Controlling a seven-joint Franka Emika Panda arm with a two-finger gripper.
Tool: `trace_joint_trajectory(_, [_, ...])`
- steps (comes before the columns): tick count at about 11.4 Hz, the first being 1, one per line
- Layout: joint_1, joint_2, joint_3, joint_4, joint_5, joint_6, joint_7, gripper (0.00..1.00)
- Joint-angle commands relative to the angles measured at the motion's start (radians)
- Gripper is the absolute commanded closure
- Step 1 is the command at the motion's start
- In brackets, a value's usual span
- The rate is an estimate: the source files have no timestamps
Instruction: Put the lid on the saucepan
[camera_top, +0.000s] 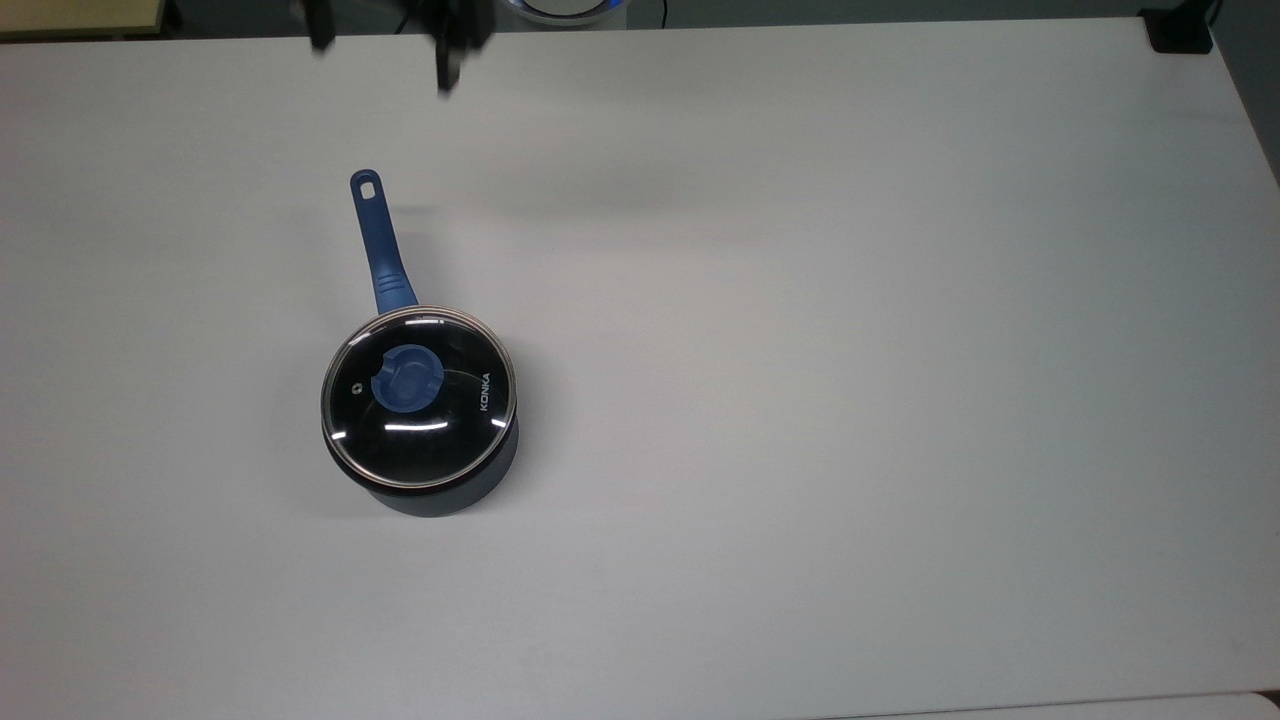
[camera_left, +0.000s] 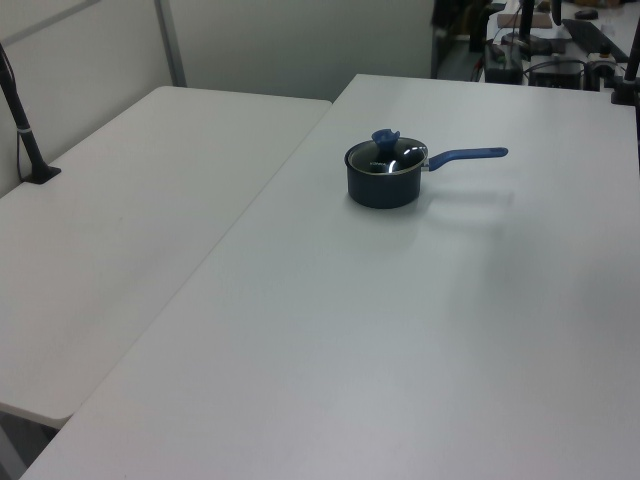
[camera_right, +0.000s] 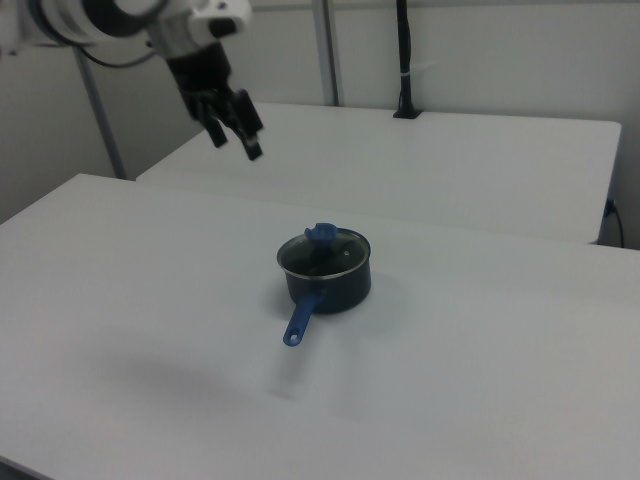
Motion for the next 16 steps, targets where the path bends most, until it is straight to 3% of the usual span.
trace_joint_trajectory(1, [0.144,-0.124,-0.132,-0.088,0.065,-0.084,0.048,0.0])
trace_joint_trajectory(2, [0.207,-0.14,-0.207,-0.104,0.091,-0.124,0.028,0.0])
trace_joint_trajectory(3, [0.239,-0.142,-0.236,-0.108,0.096,-0.139,0.005,0.0])
trace_joint_trajectory(7, [0.24,-0.119,-0.237,-0.115,0.096,-0.099,-0.211,0.0])
trace_joint_trajectory(16, [0.232,-0.116,-0.241,-0.108,0.114,-0.098,-0.222,0.0])
